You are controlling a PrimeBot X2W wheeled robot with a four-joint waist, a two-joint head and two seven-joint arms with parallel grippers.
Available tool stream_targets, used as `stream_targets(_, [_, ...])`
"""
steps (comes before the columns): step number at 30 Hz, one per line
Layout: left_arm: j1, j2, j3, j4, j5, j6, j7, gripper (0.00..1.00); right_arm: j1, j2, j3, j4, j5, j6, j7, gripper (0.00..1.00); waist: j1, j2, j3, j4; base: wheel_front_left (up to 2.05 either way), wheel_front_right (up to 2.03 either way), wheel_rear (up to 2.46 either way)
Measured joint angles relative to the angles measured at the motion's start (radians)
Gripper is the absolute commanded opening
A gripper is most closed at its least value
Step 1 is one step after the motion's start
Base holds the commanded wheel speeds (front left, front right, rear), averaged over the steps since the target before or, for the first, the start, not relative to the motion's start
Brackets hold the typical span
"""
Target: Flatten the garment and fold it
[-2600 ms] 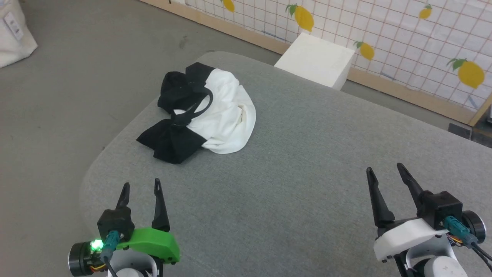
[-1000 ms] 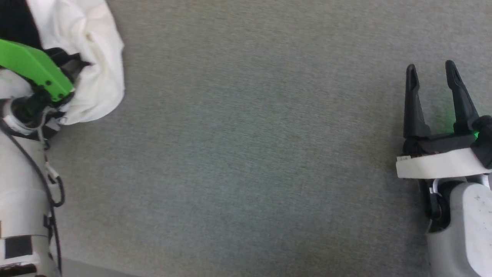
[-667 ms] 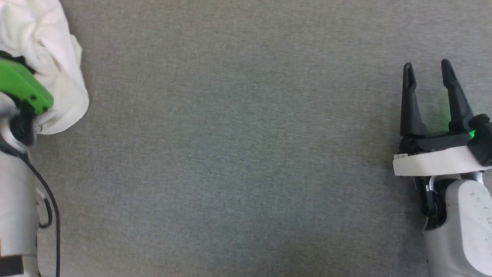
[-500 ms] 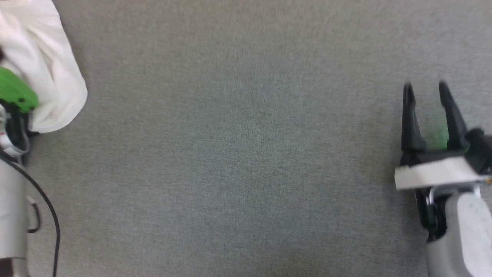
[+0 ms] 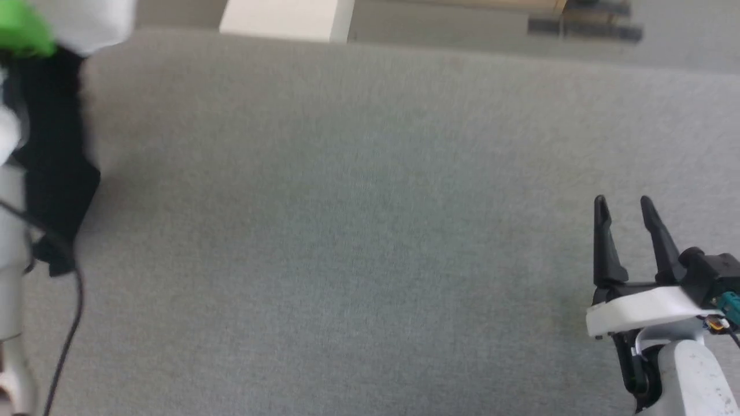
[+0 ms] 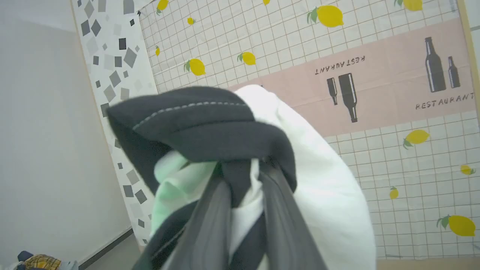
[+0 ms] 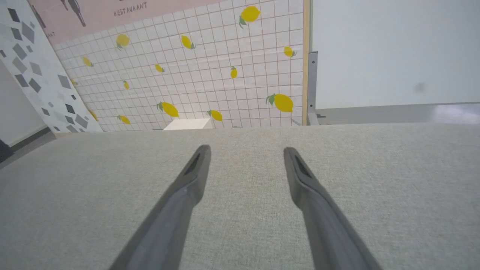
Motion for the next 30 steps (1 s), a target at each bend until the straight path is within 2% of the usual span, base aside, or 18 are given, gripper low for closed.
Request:
stream_targets(5, [-0.061,-0.084,-0.092,-0.077,-0.006,-0.053,0.040,0.00,0.017,0.000,0.009,0.005,0.002,0.000,0.000,1.00,0.0000,0.0000,-0.081,-0.027,0.00,0.00,0.00])
stream_targets(10, [-0.074,-0.194,-0.197,-0.094,-0.047,-0.109,0.086,0.00,0.029,0.000,0.012,0.003,0.001,0.000,-0.001,1.00,0.0000,0.0001,-0.122,-0.089,0.00,0.00,0.00])
stream_targets(15, [-0.066,-0.311,-0.269,-0.077,-0.115,-0.144,0.103,0.00,0.033,0.000,0.021,0.001,-0.001,0.000,0.000,1.00,0.0000,0.0001,-0.136,-0.164,0.00,0.00,0.00])
stream_targets(17, [-0.047,-0.353,-0.301,-0.048,-0.135,-0.153,0.114,0.00,0.033,0.000,0.023,0.001,-0.001,0.000,0.000,1.00,0.0000,0.0000,-0.136,-0.198,0.00,0.00,0.00])
stream_targets(21, [0.034,-0.400,-0.369,0.063,-0.188,-0.170,0.178,0.00,0.033,-0.001,0.039,0.002,0.002,0.000,0.001,1.00,0.0000,0.0001,-0.135,-0.257,0.00,0.00,0.00])
stream_targets(27, [0.216,-0.423,-0.488,0.320,-0.307,-0.196,0.432,0.00,0.036,-0.001,0.050,0.006,0.007,0.000,0.002,1.00,0.0000,0.0001,-0.130,-0.341,0.00,0.00,0.00])
stream_targets(30, [0.274,-0.431,-0.531,0.402,-0.371,-0.204,0.550,0.00,0.038,-0.001,0.051,0.006,0.007,0.000,0.002,1.00,0.0000,0.0001,-0.126,-0.370,0.00,0.00,0.00])
